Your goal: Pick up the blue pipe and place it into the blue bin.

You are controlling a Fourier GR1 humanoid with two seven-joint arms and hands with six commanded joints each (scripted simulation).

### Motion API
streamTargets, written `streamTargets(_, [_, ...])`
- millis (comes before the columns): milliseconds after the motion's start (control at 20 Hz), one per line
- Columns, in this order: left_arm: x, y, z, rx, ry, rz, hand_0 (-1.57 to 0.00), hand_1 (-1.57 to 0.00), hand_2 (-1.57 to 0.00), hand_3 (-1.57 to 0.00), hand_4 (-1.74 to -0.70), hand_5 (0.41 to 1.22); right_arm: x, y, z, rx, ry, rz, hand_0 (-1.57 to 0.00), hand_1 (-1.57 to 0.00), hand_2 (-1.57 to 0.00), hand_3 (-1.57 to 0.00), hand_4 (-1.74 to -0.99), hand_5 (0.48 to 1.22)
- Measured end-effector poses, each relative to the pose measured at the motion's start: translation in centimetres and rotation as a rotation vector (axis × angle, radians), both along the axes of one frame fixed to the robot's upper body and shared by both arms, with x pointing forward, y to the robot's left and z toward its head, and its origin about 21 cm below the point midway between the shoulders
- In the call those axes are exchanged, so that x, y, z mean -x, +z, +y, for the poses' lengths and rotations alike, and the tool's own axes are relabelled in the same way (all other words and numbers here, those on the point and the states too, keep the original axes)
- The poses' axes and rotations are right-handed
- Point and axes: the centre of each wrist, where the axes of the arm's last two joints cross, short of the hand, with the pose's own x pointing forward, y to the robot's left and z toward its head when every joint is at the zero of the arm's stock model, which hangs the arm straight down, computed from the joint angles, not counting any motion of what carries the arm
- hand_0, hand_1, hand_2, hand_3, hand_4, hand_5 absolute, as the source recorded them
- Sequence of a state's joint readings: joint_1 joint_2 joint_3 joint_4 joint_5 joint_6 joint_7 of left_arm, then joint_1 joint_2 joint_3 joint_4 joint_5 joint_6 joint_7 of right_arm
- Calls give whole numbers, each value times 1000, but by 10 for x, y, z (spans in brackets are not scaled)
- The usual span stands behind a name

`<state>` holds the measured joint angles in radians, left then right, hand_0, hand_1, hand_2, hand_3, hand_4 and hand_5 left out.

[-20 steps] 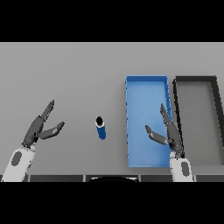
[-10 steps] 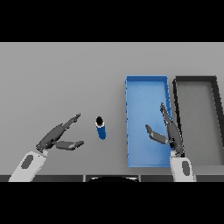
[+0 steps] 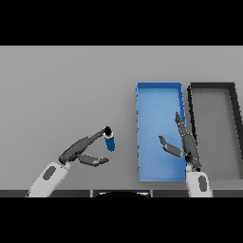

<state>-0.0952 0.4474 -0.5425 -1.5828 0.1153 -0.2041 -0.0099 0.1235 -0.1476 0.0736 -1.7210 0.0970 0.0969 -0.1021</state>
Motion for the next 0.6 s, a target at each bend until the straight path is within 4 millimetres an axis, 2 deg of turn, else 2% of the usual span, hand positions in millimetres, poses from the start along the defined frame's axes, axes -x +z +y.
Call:
streamTargets(100, [-7,-4,-18,7,-10,27,1,1,1,1,-1118,450,-1,-1,3,-4,-10,12,1,1,1,1,-1273,607])
streamTargets(350, [-18,-22,-43,-6,-29,5,1,1,1,1,-1075,445,2,-2,-3,0,-11,7,1,1,1,1,-1267,598])
streamTargets(500, [-28,-22,-50,78,-48,-9,1,1,-19,-18,-1109,507,6,-4,-2,-10,-15,5,1,1,1,1,-1267,600])
streamTargets(550, [-29,-27,-56,96,-40,7,1,-33,-114,-96,-1141,550,7,-3,-3,-13,-11,-3,1,1,1,1,-1266,601])
streamTargets(600, [-31,-27,-59,128,-40,9,-17,-160,-290,-255,-1208,607,4,-3,-3,-5,-17,16,1,1,1,1,-1261,600])
